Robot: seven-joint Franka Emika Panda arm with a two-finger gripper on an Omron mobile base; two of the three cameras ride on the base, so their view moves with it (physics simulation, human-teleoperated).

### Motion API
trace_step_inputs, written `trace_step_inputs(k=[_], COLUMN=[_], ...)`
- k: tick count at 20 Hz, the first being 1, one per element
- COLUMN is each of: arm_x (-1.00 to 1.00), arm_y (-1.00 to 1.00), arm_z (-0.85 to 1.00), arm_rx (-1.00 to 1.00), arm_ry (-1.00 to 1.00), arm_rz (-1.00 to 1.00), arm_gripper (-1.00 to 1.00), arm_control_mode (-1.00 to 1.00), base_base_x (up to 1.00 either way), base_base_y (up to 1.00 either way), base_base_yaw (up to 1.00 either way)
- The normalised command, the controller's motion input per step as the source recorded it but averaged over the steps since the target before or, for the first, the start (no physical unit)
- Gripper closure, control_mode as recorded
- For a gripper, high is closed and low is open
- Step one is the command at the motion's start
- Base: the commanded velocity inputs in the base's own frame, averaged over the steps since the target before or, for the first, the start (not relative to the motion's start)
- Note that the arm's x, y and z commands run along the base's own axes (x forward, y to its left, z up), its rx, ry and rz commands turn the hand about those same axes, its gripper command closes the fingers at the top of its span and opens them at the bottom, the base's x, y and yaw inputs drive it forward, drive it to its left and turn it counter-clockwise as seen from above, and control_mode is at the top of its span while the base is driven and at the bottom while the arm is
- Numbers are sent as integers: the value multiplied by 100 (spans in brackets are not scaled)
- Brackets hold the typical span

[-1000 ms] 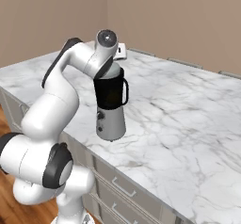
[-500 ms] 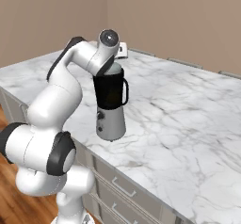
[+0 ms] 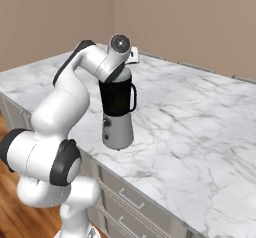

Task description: Grab the lemon and lemon wedge from the fridge, place them in the blender, close the lid, and turn on the blender to create a marinade.

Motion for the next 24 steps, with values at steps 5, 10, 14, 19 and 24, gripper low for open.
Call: trace_step_inputs(k=[5,10,14,19,24], arm_x=[0,0,0,0,0], arm_y=[-13,-2,0,0,-3], arm_z=[-1,-29,-56,-41,-9], arm_rx=[0,0,-4,-2,0], arm_ry=[-5,-4,0,0,0], arm_rz=[-2,-1,-2,0,0], arm_gripper=[100,100,100,100,-100], arm_control_mode=[-100,-100,-100,-100,-100], base_base_x=[0,0,0,0,0], base_base_y=[0,0,0,0,0], base_base_yaw=[0,0,0,0,0])
